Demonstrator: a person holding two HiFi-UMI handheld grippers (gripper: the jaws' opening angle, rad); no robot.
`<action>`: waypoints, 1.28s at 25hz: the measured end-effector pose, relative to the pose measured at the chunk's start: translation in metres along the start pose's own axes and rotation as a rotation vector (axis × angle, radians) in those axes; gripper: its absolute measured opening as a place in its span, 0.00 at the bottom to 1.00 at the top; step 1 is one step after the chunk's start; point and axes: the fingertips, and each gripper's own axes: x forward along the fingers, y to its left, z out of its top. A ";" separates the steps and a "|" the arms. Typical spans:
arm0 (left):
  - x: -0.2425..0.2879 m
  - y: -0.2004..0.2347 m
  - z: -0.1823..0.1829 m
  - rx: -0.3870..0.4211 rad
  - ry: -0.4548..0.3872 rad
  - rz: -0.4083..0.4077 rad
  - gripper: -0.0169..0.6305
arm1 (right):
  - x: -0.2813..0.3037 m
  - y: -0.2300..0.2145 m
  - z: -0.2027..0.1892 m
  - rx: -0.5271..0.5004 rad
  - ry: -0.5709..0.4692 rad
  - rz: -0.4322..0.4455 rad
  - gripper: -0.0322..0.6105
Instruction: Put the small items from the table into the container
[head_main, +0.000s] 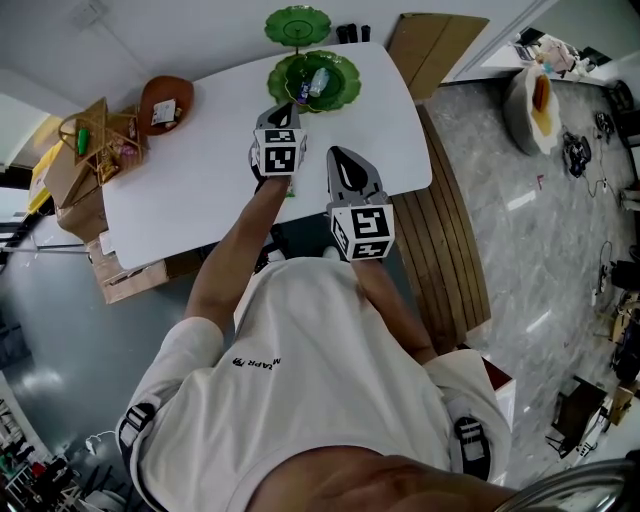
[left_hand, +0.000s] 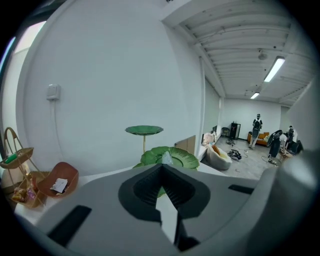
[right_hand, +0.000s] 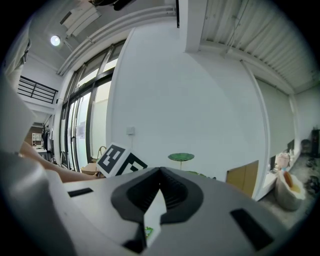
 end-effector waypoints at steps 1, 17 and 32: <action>-0.004 0.001 -0.001 -0.008 0.003 0.000 0.03 | 0.000 0.001 0.000 -0.001 -0.001 0.004 0.06; -0.048 0.015 -0.019 -0.147 -0.036 0.059 0.03 | -0.001 0.012 -0.003 -0.006 0.005 0.029 0.06; -0.070 0.015 -0.045 -0.155 -0.019 0.108 0.03 | -0.008 0.023 -0.008 -0.001 0.014 0.051 0.06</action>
